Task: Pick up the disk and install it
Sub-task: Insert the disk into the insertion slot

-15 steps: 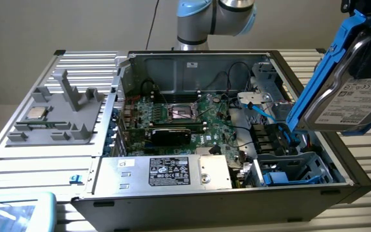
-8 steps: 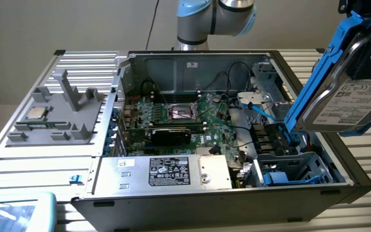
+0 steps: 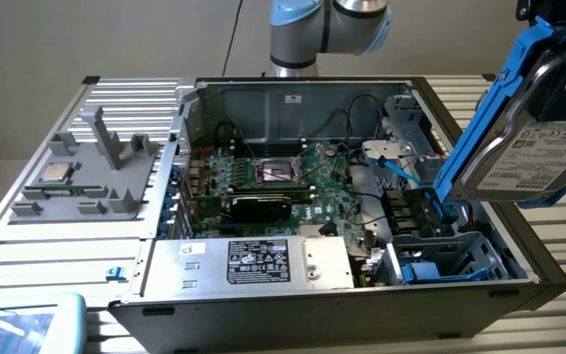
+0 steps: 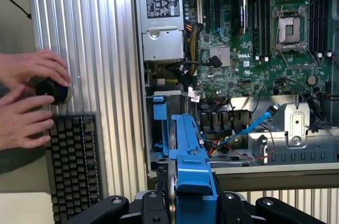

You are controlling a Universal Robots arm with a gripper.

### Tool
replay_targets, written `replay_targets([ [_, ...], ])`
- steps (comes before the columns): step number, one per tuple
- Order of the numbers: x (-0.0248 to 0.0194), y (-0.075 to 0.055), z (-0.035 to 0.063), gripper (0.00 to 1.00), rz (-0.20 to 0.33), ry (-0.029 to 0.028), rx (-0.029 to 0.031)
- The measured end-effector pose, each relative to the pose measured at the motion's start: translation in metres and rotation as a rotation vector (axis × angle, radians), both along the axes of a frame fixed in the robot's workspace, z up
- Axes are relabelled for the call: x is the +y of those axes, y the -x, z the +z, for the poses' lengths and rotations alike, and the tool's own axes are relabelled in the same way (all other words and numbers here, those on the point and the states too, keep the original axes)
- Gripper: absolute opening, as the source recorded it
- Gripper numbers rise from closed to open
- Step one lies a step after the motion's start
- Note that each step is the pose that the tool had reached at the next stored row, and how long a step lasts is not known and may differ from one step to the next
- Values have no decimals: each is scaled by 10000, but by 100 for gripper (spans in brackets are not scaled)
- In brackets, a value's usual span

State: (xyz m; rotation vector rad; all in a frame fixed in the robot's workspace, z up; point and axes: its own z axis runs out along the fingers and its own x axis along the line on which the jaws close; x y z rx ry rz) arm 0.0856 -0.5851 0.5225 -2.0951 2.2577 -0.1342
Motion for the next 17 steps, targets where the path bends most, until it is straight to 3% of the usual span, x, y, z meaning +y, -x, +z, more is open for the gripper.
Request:
replay_targets([
  [6, 0, 0, -1, 37, 0, 10, 0],
  [11, 1, 62, -14, 37, 13, 65, -6],
  [17, 1, 95, -50, 37, 54, 92, -7],
])
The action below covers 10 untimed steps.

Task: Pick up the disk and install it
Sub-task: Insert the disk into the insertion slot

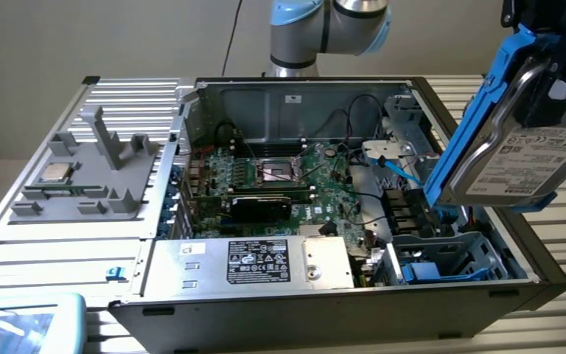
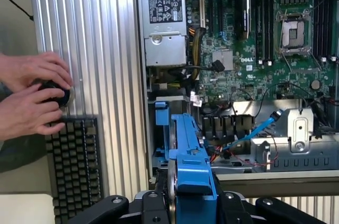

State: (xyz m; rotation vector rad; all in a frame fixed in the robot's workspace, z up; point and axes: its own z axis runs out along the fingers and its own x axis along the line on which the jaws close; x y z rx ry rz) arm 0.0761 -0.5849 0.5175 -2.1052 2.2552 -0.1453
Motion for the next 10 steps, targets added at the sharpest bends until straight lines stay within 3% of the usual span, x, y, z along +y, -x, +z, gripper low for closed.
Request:
replay_targets([
  [10, -11, 10, -179, 37, 88, 2, 0],
])
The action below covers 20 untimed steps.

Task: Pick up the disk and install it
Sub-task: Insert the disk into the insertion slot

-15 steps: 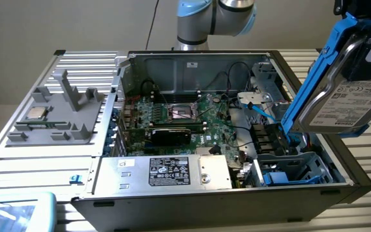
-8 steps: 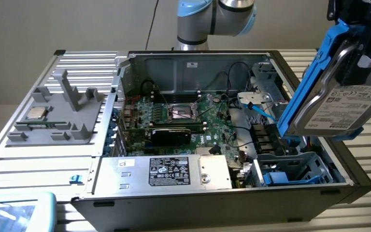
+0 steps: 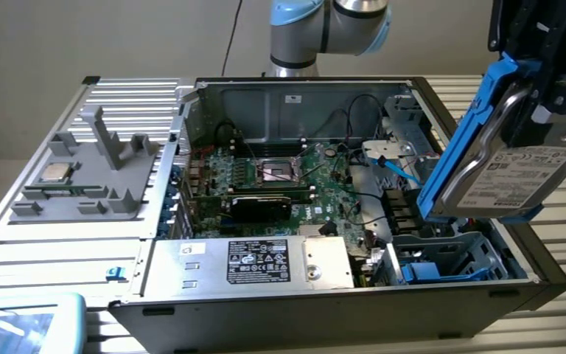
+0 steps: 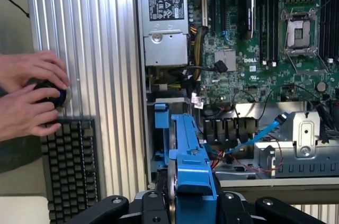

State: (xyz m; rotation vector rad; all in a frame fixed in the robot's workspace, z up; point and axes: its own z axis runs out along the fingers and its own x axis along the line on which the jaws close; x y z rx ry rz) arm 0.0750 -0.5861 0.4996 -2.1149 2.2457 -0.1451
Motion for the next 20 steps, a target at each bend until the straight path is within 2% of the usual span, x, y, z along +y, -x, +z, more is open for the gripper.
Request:
replay_targets([
  [20, -70, 27, -364, 37, 255, 1, -5],
])
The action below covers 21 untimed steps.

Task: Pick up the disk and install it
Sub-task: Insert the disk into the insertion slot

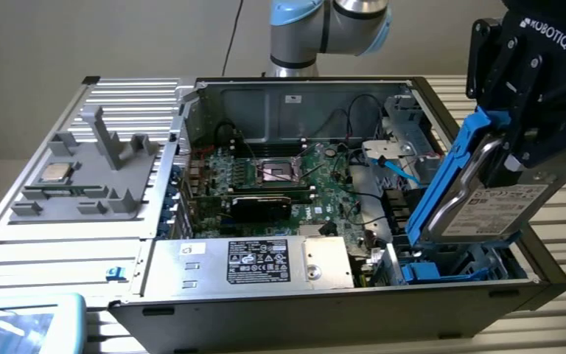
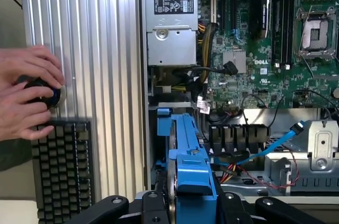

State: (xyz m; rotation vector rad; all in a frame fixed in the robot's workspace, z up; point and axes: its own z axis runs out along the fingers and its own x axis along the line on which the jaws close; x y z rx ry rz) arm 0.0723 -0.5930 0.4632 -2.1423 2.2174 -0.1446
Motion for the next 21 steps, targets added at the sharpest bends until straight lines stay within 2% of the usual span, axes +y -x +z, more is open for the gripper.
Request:
replay_targets([
  [12, -7, 2, -216, 37, 113, -2, -4],
  [14, 1, 7, -233, 37, 160, -1, -35],
  [17, 48, 9, -247, 37, 232, 15, -106],
  [21, 49, 14, -274, 37, 239, 22, -113],
])
